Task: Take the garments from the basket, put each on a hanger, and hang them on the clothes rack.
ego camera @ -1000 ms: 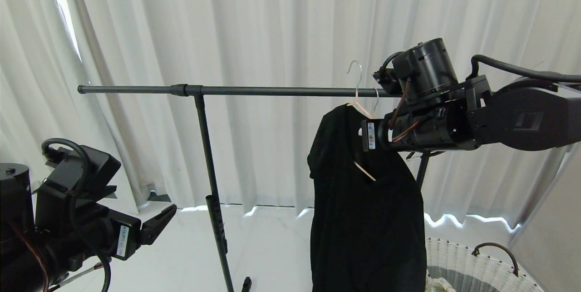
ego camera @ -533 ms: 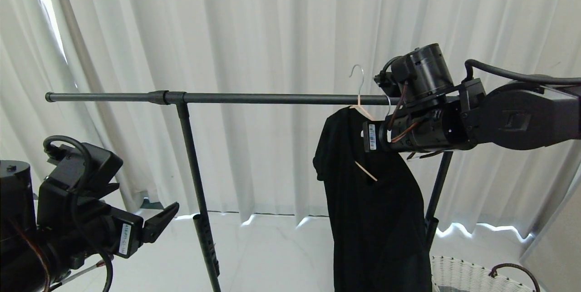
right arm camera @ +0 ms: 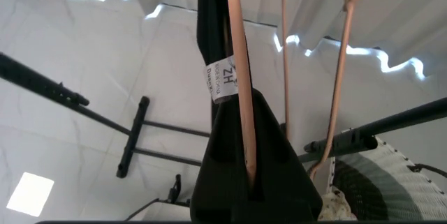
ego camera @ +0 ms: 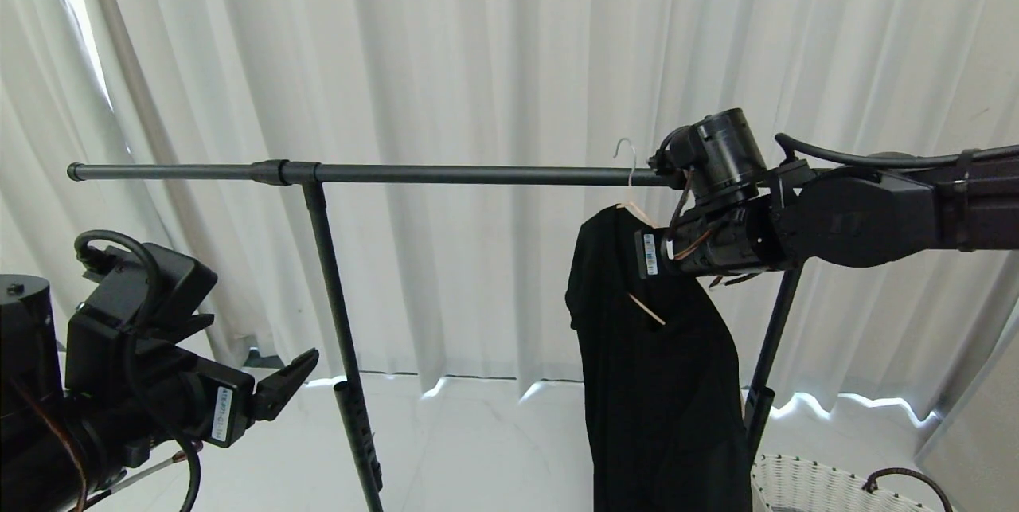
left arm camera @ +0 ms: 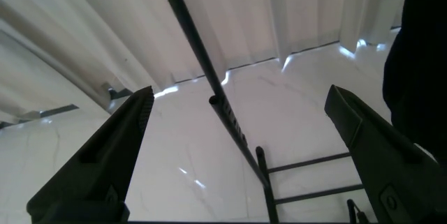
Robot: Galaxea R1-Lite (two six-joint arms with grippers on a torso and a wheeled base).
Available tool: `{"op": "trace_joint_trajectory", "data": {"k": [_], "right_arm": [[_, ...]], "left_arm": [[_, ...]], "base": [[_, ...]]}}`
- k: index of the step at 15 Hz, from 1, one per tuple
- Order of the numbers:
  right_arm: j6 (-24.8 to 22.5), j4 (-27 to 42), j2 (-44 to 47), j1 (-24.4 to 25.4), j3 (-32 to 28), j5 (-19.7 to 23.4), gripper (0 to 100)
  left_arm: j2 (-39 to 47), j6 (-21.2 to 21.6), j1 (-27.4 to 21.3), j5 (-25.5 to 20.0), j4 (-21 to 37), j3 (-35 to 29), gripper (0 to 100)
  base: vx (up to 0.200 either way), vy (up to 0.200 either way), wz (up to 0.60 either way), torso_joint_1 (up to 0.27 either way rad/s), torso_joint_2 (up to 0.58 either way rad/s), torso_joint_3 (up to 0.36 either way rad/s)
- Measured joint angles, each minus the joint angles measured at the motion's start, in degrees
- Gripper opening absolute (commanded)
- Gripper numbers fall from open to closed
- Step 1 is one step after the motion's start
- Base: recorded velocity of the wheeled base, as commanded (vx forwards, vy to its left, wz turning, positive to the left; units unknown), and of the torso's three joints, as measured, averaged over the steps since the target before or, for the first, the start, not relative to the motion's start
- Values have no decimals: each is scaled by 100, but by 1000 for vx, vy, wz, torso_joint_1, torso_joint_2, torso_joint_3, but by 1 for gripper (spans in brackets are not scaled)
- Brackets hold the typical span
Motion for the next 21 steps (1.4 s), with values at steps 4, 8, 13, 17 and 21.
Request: {"op": "trace_joint_trajectory", "data": {"k": [4, 8, 13, 17, 21], "right_arm": [[-80, 20, 285, -76, -180, 7, 0], [-99, 26, 386, -85, -210, 9, 0], [-99, 239, 373, -83, -212, 13, 100], [-134, 386, 80, -63, -233, 101, 100], [-553, 1462, -796, -80, -254, 389, 100]], "left_arm": [[0, 0, -74, 0, 2, -9, 100], [0, 0, -85, 2, 2, -9, 100], [5, 0, -90, 2, 2, -11, 100], [-9, -2, -90, 98, 2, -2, 100], [-11, -7, -69, 361, 2, 18, 100]], "base": [[0, 0, 0, 0, 0, 0], [0, 0, 0, 0, 0, 0], [0, 0, 0, 0, 0, 0], [0, 0, 0, 0, 0, 0], [0, 0, 0, 0, 0, 0]]}}
